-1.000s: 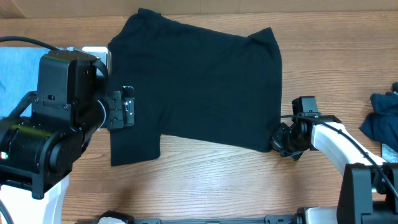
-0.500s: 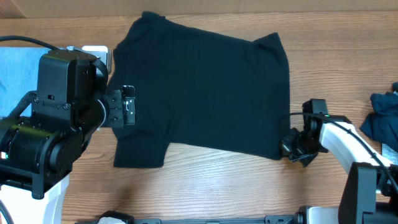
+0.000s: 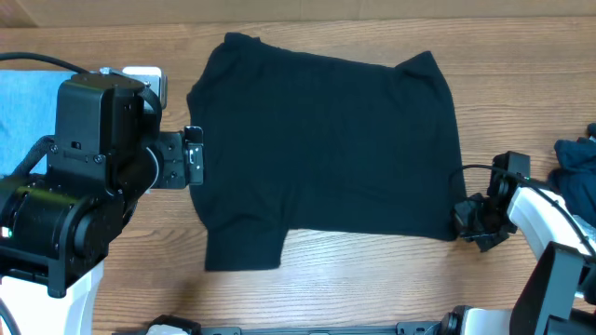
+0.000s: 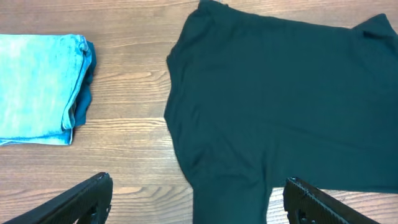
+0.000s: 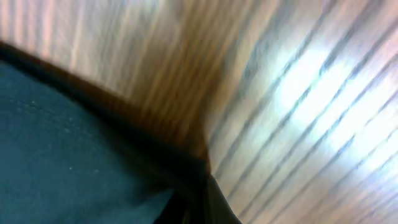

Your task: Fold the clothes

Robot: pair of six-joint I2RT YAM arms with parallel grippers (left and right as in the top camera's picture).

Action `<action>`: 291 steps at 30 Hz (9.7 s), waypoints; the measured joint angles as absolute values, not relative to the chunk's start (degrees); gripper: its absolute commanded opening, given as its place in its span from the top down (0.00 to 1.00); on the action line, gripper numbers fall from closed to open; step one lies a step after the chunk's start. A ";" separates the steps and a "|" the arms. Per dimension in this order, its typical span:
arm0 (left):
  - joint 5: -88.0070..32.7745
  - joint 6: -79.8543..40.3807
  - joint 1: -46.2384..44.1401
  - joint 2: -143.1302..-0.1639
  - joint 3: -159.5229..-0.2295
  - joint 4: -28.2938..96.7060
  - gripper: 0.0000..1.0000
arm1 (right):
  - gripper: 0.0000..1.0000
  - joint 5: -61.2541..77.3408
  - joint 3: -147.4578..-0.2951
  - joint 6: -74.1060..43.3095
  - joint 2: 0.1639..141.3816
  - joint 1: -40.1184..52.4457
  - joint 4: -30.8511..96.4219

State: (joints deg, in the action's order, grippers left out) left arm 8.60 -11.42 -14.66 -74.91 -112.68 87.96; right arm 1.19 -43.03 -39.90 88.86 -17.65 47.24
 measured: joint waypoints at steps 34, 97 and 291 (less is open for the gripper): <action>12.45 -12.10 -14.63 -80.49 -95.37 82.13 0.00 | 0.30 16.19 -43.18 -26.89 68.18 -18.39 42.61; -6.07 -17.37 -44.27 -82.78 -45.41 51.18 0.00 | 0.23 17.63 -43.18 -22.46 68.18 -18.39 46.06; -9.74 -41.58 -10.39 -69.32 -29.58 39.11 0.39 | 0.11 13.28 -42.89 -23.94 79.09 -19.14 49.54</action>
